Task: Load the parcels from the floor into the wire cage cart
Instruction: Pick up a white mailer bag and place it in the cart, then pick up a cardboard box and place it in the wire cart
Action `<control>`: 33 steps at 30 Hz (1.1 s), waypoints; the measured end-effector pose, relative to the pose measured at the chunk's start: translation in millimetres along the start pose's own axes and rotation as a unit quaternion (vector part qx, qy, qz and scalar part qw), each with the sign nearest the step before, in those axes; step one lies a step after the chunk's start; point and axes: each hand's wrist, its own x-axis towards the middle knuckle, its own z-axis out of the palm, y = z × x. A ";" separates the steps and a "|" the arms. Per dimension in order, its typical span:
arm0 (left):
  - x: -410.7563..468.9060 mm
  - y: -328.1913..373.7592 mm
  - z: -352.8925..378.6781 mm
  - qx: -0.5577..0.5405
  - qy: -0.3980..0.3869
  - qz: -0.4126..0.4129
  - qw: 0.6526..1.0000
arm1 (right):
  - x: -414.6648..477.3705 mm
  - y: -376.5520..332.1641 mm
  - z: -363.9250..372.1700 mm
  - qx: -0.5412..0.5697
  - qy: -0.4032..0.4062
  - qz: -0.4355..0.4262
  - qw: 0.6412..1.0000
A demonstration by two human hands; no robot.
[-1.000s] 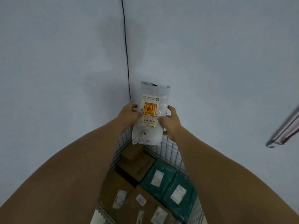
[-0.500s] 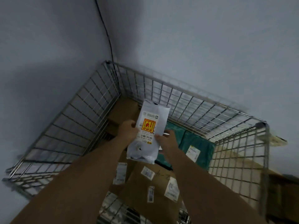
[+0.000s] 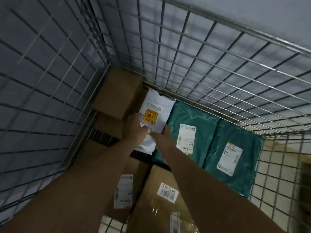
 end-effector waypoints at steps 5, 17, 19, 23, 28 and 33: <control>21.1 -16.1 12.0 0.122 -0.043 0.064 0.989 | 23.8 -4.0 13.6 -0.017 -0.026 0.017 0.999; -22.1 2.9 -12.9 0.342 -0.099 0.142 0.924 | -16.8 -32.0 -39.4 -0.456 -0.017 -0.107 0.883; -39.5 24.6 -26.2 0.374 -0.094 0.161 0.909 | -39.2 -54.7 -63.7 -0.560 -0.020 -0.128 0.818; -87.9 104.4 -67.7 0.433 -0.066 0.185 0.880 | -101.7 -118.8 -111.1 -0.634 -0.006 -0.162 0.756; -177.1 235.3 -141.5 0.455 0.016 0.216 0.864 | -216.4 -222.3 -173.5 -0.645 0.062 -0.234 0.725; -300.5 360.1 -203.0 0.452 0.090 0.258 0.849 | -374.8 -319.7 -245.6 -0.618 0.155 -0.307 0.706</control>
